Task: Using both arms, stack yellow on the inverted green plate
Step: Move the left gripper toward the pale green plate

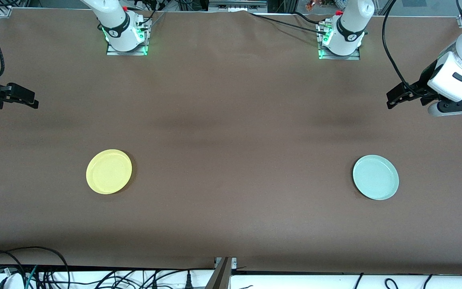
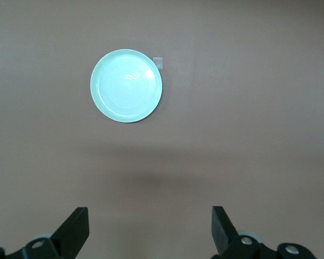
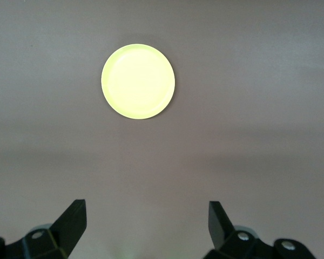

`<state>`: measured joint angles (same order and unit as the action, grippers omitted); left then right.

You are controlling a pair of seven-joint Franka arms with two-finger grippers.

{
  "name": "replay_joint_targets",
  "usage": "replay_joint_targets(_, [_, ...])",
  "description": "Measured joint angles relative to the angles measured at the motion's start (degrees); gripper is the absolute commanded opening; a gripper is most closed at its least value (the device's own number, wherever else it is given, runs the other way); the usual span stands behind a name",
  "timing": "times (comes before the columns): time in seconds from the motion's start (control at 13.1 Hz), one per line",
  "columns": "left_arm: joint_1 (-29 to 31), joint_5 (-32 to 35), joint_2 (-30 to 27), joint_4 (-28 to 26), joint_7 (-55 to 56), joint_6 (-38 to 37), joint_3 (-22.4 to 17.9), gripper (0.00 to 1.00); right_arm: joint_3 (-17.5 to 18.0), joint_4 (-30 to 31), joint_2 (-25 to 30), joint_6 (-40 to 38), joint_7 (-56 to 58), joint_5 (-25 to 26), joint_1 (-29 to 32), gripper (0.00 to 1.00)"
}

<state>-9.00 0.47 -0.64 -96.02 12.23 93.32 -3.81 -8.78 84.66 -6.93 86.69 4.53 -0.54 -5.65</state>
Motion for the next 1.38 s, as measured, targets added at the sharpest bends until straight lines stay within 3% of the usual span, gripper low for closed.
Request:
replay_joint_targets(1.0, [-0.6,0.06,1.07,0.84,0.32,-2.85,0.26,1.0,-0.02,0.0,0.0,0.0,0.0,0.0,0.07,1.0])
replay_joint_targets(1.38, [1.18,5.31,3.41,1.62,-2.73,-3.65,-0.28,1.0,-0.03,0.0,0.0,0.0,0.0,0.0,0.09,1.0])
